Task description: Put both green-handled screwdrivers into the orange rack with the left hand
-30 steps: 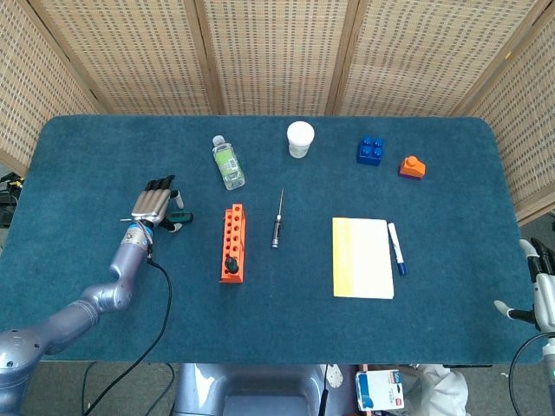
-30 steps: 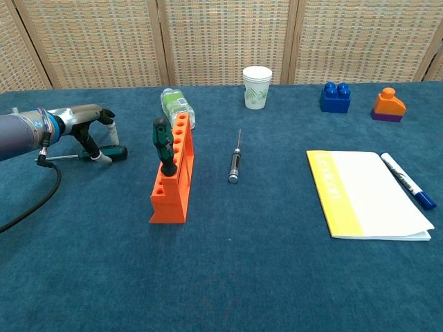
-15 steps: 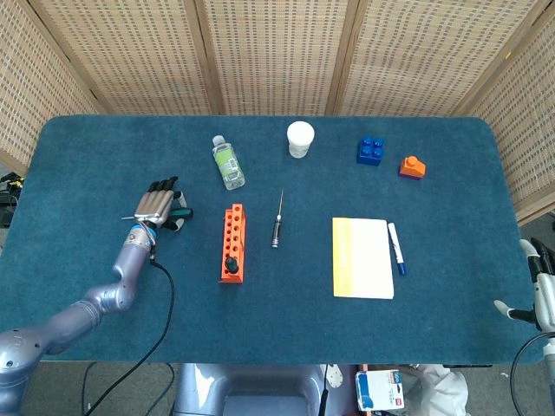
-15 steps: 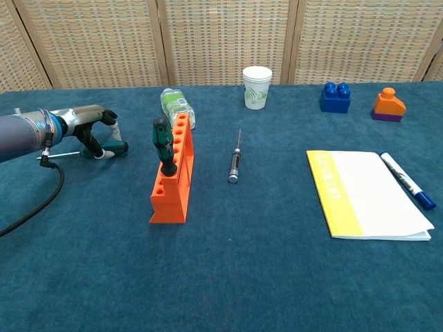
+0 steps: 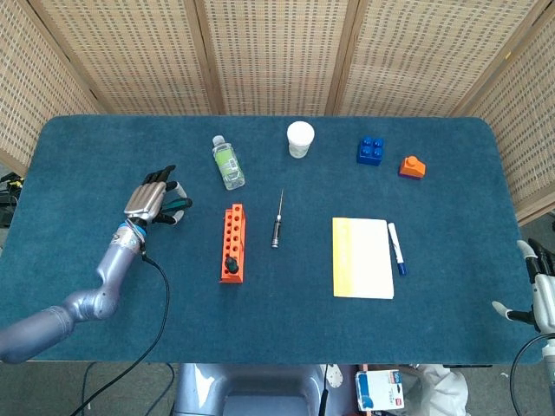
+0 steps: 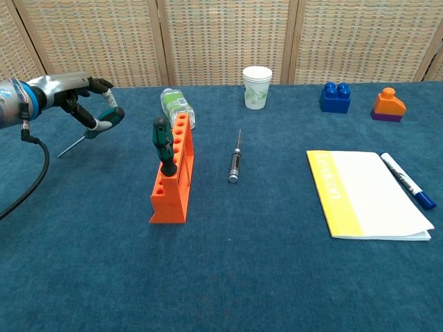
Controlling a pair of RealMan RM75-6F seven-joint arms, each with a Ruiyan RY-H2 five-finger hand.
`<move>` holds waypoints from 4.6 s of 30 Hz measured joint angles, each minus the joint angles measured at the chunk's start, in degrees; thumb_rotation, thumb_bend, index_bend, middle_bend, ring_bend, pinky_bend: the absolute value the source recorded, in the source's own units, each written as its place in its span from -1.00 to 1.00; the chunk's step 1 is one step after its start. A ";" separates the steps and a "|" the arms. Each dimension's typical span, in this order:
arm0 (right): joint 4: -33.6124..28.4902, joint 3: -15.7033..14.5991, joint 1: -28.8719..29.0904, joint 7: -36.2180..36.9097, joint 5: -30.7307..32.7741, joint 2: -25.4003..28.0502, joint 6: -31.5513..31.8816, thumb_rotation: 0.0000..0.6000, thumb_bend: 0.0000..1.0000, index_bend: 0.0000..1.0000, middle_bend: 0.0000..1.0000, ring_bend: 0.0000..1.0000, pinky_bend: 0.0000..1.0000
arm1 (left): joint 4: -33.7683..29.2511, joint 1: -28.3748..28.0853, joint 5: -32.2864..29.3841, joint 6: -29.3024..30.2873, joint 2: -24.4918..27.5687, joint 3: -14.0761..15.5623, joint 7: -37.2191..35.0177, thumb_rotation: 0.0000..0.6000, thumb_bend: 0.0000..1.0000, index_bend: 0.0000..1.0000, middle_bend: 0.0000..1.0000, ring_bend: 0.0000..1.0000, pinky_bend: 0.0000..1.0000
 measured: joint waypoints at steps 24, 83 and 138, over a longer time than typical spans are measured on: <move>0.20 0.20 -0.10 2.17 0.15 0.73 -0.38 1.00 -1.00 -1.00 -1.00 -1.00 -1.00 | -32.50 7.26 13.99 0.52 23.50 -7.17 -29.95 1.00 -0.16 0.34 -1.00 -1.00 -1.00; 1.16 0.63 -0.11 3.93 1.34 1.25 -1.43 1.00 -1.00 -1.00 -1.00 -1.00 -1.00 | -31.59 -5.38 -2.50 0.40 17.35 -2.22 -18.13 1.00 -0.15 0.34 -1.00 -1.00 -1.00; 0.82 0.53 -0.27 4.50 1.08 1.68 -1.42 1.00 -1.00 -1.00 -1.00 -1.00 -1.00 | -25.68 -4.16 1.66 -3.16 12.94 0.58 -20.11 1.00 -0.40 -0.40 -1.00 -1.00 -1.00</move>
